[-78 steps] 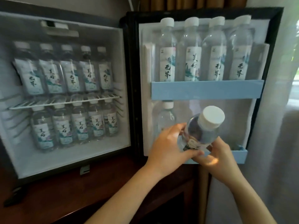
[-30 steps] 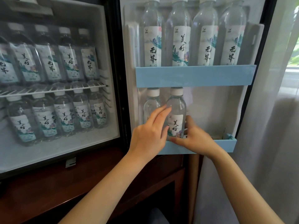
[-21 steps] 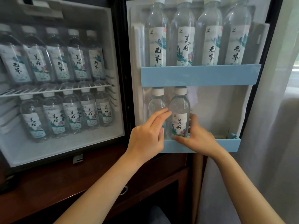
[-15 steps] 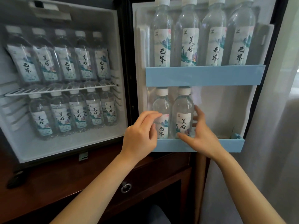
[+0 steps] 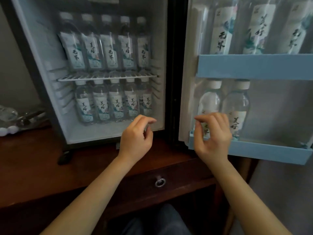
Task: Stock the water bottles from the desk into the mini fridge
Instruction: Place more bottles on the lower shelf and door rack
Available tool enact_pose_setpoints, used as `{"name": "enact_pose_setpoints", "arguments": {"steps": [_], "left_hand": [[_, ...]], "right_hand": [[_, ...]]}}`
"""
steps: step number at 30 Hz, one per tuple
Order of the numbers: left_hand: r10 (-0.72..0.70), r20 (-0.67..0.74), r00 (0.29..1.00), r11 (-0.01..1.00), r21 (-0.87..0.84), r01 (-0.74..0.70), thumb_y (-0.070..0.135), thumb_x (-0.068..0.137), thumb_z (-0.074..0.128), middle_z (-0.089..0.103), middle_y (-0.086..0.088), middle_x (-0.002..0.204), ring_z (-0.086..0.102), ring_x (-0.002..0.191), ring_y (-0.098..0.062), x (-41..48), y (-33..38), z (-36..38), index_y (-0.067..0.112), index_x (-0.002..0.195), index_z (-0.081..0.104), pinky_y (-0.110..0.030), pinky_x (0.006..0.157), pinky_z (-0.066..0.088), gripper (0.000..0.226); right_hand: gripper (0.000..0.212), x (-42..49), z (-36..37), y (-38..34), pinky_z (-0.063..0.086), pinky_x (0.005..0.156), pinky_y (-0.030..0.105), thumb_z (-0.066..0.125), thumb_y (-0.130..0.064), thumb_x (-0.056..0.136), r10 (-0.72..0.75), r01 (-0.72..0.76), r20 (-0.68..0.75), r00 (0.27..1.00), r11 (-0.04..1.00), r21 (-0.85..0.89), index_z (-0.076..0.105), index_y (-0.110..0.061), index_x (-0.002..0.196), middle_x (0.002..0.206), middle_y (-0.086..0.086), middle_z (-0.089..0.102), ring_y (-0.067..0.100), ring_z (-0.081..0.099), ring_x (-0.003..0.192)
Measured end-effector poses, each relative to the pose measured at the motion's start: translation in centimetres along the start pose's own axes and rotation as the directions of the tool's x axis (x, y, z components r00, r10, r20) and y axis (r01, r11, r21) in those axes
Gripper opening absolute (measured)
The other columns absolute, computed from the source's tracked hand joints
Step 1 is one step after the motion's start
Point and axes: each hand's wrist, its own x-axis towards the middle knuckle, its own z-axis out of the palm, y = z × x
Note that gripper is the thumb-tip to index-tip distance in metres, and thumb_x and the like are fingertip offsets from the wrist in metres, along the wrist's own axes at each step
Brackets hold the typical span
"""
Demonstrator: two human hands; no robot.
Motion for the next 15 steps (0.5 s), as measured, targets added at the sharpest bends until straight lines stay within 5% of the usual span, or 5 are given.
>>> {"name": "enact_pose_setpoints", "arguments": {"steps": [7, 15], "left_hand": [[-0.154, -0.066, 0.986, 0.981, 0.106, 0.161, -0.005, 0.081, 0.055, 0.045, 0.013, 0.079, 0.035, 0.048, 0.001, -2.9, -5.7, -4.2, 0.007, 0.089, 0.067, -0.013, 0.056, 0.027, 0.018], [-0.356, -0.167, 0.920, 0.870, 0.299, 0.391, -0.008, 0.078, 0.060, 0.057, 0.009, 0.080, 0.043, 0.053, -0.006, -9.3, -12.4, -13.3, 0.013, 0.084, 0.067, -0.015, 0.055, 0.032, 0.023]], "right_hand": [[0.018, -1.6, 7.3, -5.6, 0.047, 0.065, 0.029, 0.049, -0.008, 0.086, -0.014, -0.039, 0.215, 0.976, 0.970, 0.240, 0.065, 0.001, 0.086, 0.077, 0.010, 0.063, 0.023, 0.059, 0.072], [0.015, -4.0, 16.5, -12.7, 0.041, 0.056, 0.023, 0.053, -0.013, 0.084, -0.013, -0.257, 0.530, 0.848, 0.864, 0.433, 0.067, -0.008, 0.088, 0.069, -0.001, 0.064, 0.011, 0.056, 0.058]]}}
